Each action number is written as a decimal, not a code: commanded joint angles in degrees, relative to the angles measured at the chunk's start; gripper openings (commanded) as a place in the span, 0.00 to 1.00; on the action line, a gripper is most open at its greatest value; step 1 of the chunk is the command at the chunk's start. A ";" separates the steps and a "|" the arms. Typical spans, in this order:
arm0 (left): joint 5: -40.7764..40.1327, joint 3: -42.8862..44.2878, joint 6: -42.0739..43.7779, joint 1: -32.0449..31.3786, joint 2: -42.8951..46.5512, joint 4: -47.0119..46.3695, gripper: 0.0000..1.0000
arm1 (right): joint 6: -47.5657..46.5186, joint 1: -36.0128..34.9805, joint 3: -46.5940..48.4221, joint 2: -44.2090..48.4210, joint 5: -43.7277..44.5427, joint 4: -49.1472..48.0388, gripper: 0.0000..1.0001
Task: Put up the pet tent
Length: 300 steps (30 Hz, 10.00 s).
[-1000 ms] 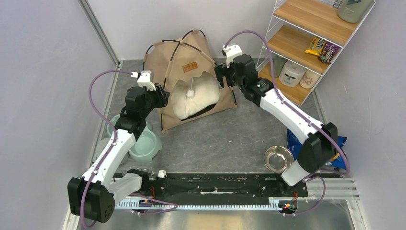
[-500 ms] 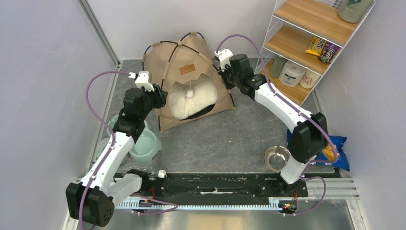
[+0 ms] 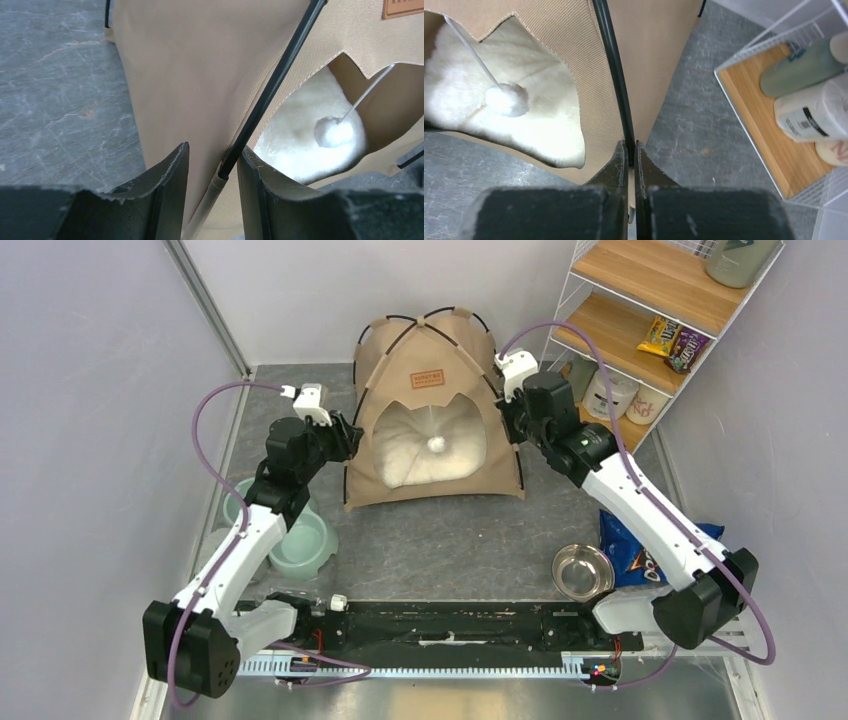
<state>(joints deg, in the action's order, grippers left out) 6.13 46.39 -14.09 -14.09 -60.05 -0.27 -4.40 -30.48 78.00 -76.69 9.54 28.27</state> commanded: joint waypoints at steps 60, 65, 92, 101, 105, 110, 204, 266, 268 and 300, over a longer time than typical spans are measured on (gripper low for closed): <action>-17.60 19.35 -2.18 -0.78 24.82 37.71 0.61 | 14.48 -42.33 9.58 -44.76 -34.24 -25.02 0.83; -18.15 19.02 -1.83 -0.77 24.78 37.71 0.61 | 13.96 -42.68 12.08 -47.55 -35.25 -22.70 0.75; -16.90 19.20 -0.98 -0.85 23.90 35.64 0.62 | 4.92 -44.05 2.26 -30.30 -22.83 -11.83 0.00; -11.81 18.47 -3.15 -0.79 21.32 34.11 0.63 | 5.12 -43.53 -14.18 -11.32 0.02 -23.79 0.00; -8.64 18.56 -4.66 -0.82 19.53 34.02 0.64 | 8.85 -43.52 -21.35 -7.21 8.76 -38.06 0.00; -1.90 18.11 -6.42 -0.77 18.08 32.74 0.75 | 9.02 -43.50 -25.09 -6.12 14.70 -49.56 0.00; -44.41 -19.41 19.47 -0.86 25.16 -15.93 0.37 | 19.73 -32.74 -39.40 17.03 21.78 -45.93 0.97; -58.25 -34.85 32.18 -2.26 12.61 -49.72 0.36 | 23.28 -27.58 -37.21 13.84 18.89 -44.89 0.97; -59.61 -35.34 31.75 -2.26 12.41 -50.35 0.36 | 23.29 -27.43 -37.22 13.76 18.89 -45.04 0.97; -50.84 -36.93 21.33 -2.50 10.97 -48.24 0.36 | 23.31 -26.21 -38.00 14.27 18.41 -46.29 0.97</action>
<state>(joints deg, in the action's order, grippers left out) -48.05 9.37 14.46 -16.32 -46.96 -49.56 18.50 -57.08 38.41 -62.96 27.88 -15.77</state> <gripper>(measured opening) 0.735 0.968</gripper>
